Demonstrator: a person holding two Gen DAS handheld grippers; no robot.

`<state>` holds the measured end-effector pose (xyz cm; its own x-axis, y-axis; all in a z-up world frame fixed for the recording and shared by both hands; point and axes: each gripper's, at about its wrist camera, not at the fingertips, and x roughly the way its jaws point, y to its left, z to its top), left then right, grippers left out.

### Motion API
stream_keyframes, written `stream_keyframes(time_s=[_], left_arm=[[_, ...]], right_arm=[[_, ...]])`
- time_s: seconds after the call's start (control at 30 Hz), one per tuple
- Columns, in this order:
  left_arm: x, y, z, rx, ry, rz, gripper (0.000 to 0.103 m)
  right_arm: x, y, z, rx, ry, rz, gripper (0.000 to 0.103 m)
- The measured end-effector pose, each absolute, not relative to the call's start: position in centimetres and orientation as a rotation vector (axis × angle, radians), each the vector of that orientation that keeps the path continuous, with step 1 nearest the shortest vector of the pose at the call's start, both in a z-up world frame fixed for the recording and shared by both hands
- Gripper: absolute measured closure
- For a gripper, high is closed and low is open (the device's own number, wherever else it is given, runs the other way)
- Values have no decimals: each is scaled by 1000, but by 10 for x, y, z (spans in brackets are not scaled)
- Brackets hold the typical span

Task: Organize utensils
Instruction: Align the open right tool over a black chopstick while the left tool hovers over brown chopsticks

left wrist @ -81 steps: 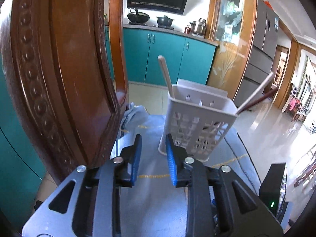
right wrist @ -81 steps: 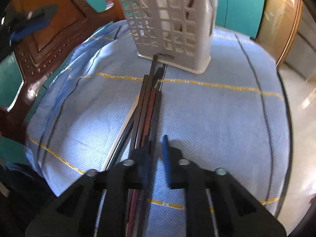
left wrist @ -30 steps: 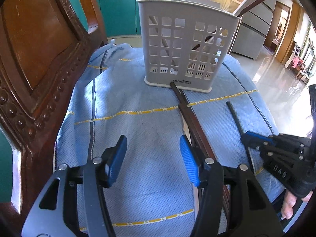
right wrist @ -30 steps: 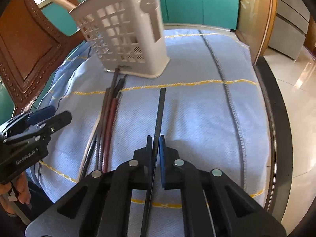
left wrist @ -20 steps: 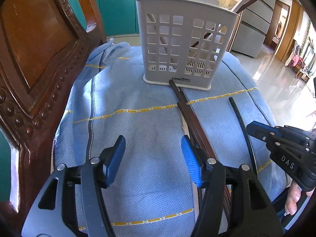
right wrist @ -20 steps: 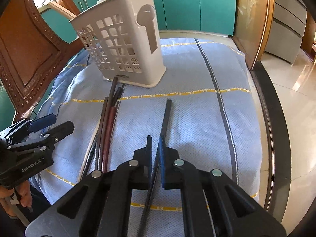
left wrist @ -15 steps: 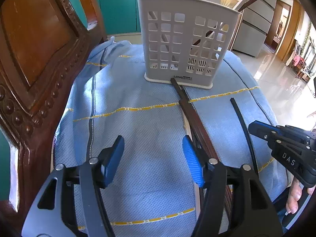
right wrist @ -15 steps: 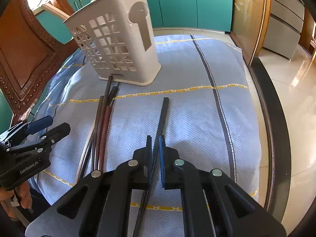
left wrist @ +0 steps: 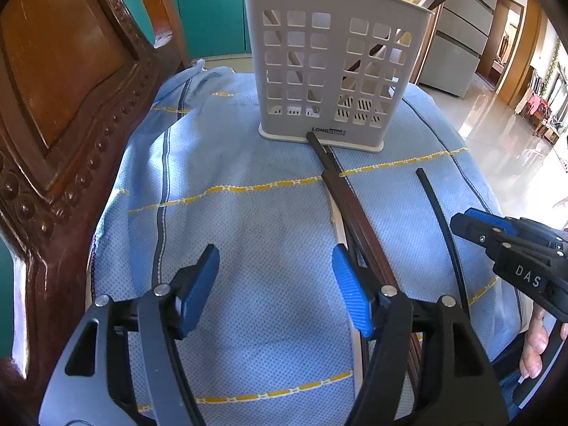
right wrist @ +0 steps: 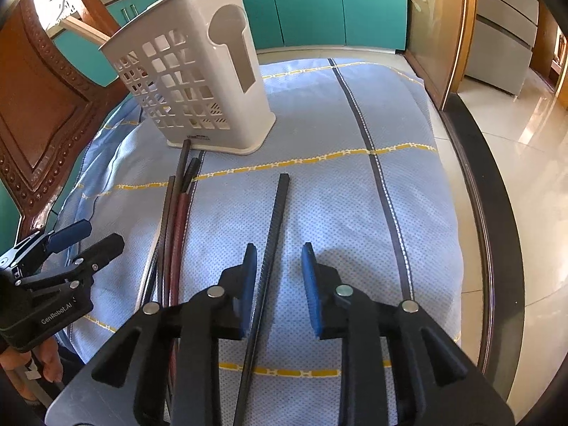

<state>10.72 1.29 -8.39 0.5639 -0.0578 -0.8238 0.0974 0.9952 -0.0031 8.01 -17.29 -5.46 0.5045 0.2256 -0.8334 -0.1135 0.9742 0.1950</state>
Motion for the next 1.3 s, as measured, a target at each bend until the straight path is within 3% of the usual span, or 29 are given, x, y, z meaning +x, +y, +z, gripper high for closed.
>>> stream_keyframes(time_s=[1.3], left_arm=[[109, 11, -88, 61, 988, -96, 32]], right_arm=[[81, -169, -60, 95, 1052, 198, 69]])
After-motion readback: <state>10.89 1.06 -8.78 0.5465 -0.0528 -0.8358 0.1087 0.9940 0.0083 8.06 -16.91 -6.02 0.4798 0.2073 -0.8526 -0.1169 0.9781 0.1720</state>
